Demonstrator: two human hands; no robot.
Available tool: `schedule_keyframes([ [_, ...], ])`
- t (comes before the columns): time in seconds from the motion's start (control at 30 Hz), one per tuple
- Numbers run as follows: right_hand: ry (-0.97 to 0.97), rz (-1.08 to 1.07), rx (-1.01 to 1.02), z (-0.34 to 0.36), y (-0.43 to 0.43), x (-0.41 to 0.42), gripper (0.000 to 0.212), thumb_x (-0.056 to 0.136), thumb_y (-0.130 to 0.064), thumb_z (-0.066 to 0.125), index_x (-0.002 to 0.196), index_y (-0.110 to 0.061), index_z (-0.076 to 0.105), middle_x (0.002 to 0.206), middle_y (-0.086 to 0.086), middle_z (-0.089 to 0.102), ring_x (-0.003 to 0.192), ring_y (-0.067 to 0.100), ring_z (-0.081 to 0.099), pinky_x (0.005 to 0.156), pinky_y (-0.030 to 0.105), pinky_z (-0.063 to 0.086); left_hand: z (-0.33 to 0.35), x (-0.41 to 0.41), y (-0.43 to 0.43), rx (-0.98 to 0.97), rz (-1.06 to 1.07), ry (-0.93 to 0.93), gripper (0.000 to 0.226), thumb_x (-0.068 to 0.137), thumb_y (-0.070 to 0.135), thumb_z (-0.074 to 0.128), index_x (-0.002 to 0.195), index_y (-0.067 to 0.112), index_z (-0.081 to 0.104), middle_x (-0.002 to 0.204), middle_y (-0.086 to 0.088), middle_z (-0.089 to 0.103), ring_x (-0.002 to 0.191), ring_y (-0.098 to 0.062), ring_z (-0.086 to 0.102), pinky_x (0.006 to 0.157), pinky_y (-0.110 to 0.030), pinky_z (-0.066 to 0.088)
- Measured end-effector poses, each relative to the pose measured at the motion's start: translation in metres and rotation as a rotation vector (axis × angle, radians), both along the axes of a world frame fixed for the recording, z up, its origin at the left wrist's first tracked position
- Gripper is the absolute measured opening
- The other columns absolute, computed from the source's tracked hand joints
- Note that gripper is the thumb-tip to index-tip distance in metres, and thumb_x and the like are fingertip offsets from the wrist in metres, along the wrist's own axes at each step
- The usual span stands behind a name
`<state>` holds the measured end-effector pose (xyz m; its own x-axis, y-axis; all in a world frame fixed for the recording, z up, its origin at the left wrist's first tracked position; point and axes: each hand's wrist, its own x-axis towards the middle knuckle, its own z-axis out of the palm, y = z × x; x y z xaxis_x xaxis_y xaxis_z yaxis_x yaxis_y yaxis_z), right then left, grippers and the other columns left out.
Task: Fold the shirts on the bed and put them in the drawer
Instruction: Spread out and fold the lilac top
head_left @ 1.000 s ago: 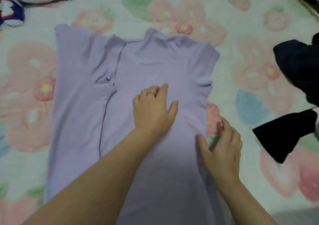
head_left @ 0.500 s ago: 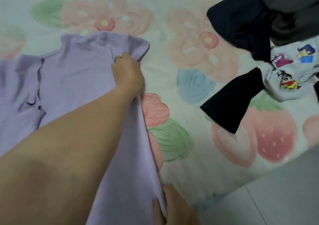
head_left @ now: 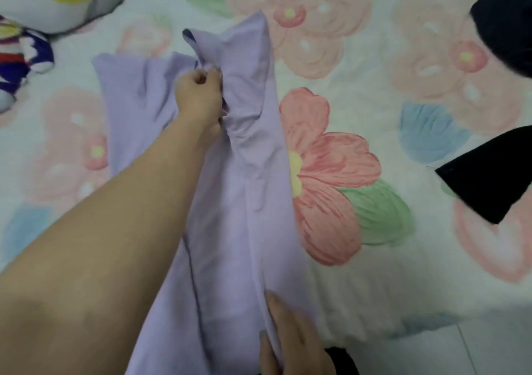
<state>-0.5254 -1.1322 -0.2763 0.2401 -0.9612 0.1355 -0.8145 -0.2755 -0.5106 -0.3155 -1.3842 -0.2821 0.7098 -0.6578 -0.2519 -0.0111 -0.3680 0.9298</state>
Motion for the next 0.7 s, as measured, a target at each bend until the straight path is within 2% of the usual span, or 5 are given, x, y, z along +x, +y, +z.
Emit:
schedule_keyframes([
  [0.13,0.024,0.035,0.097,0.006,0.022,0.029,0.035,0.070,-0.011,0.047,0.077,-0.027,0.077,0.042,-0.002,0.050,0.027,0.013,0.038,0.034,0.013,0.038,0.005,0.041,0.009,0.075,0.020,0.005,0.041,0.094,0.016,0.050,0.056,0.016,0.035,0.046,-0.002,0.038,0.030,-0.004,0.035,0.035,-0.015,0.029],
  [0.3,0.151,0.063,0.304,0.014,0.030,0.047,0.039,0.059,-0.019,0.059,0.093,-0.026,0.075,0.051,-0.003,0.054,0.028,0.013,0.041,0.028,0.014,0.029,0.003,0.059,0.029,0.121,-0.055,0.078,0.009,0.091,0.019,0.056,0.087,0.011,0.055,0.075,-0.006,0.055,0.069,-0.019,0.056,0.060,-0.029,0.047],
  [0.4,0.112,0.212,0.229,0.011,0.030,0.037,0.042,0.062,-0.037,0.069,0.097,-0.016,0.075,0.062,0.001,0.058,0.046,0.016,0.055,0.039,0.018,0.041,0.016,0.054,0.046,0.056,-0.135,-0.273,0.047,0.090,0.022,0.052,0.134,0.011,0.037,0.100,-0.005,0.055,0.090,-0.020,0.058,0.079,-0.032,0.052],
  [0.53,-0.036,0.129,0.117,-0.002,0.007,0.035,0.032,0.084,-0.022,0.049,0.099,-0.006,0.072,0.083,0.013,0.066,0.072,0.030,0.064,0.065,0.033,0.048,0.017,0.028,0.116,-0.037,-0.329,-0.720,0.045,0.090,0.011,0.044,0.134,-0.002,0.040,0.124,-0.022,0.051,0.115,-0.030,0.050,0.094,-0.007,0.030],
  [0.7,-0.009,0.101,0.054,-0.031,-0.015,0.044,0.035,0.076,-0.016,0.065,0.108,0.000,0.067,0.110,0.020,0.064,0.106,0.037,0.060,0.086,0.046,0.051,-0.022,-0.009,0.233,0.326,-0.402,-0.827,0.045,0.087,0.017,0.048,0.131,0.006,0.049,0.141,-0.019,0.041,0.134,-0.039,0.032,0.107,-0.054,0.023],
])
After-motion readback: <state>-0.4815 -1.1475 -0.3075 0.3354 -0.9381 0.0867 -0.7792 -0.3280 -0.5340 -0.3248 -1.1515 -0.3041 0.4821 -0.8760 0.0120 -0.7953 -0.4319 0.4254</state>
